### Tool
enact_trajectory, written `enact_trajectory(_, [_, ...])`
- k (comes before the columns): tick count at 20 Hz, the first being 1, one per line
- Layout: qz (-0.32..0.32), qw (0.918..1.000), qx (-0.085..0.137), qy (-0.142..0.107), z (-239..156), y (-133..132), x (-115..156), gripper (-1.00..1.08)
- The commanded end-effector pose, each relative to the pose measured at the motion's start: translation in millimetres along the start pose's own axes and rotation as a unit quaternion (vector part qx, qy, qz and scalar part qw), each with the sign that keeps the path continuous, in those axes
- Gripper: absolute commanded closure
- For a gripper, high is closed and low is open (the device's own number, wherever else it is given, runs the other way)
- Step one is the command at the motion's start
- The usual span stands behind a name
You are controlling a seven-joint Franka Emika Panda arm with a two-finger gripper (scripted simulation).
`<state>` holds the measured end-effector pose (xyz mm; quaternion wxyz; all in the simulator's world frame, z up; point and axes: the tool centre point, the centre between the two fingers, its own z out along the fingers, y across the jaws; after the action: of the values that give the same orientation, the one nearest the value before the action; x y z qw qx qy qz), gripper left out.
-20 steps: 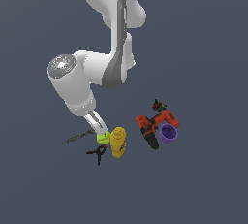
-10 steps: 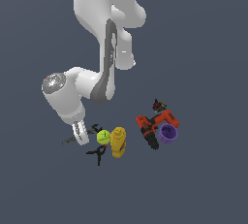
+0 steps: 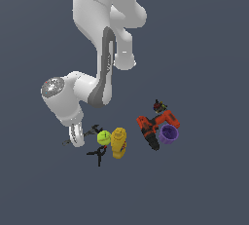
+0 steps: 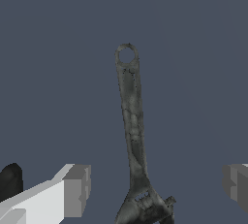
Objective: Pick up a designated object from a clutter of objects.
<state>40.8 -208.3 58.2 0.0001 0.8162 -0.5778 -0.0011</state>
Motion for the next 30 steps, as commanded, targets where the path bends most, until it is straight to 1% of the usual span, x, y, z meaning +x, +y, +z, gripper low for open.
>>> enact_trajectory(1, [0.000,1.0000,0.000,0.000,1,0,0,-0.92])
enact_trajectory(5, [0.001,1.0000,0.000,0.000,12,0,0,-0.92])
enact_trajectory(12, [0.003,1.0000,0.001,0.001,44,1,0,-0.92])
enact_trajectory(17, [0.003,1.0000,0.001,0.001,51,0,1,-0.92])
enact_trajectory(18, [0.003,1.0000,0.001,0.001,51,0,1,1.08])
enact_trajectory(30, [0.005,1.0000,0.001,0.001,47,1,3,1.08])
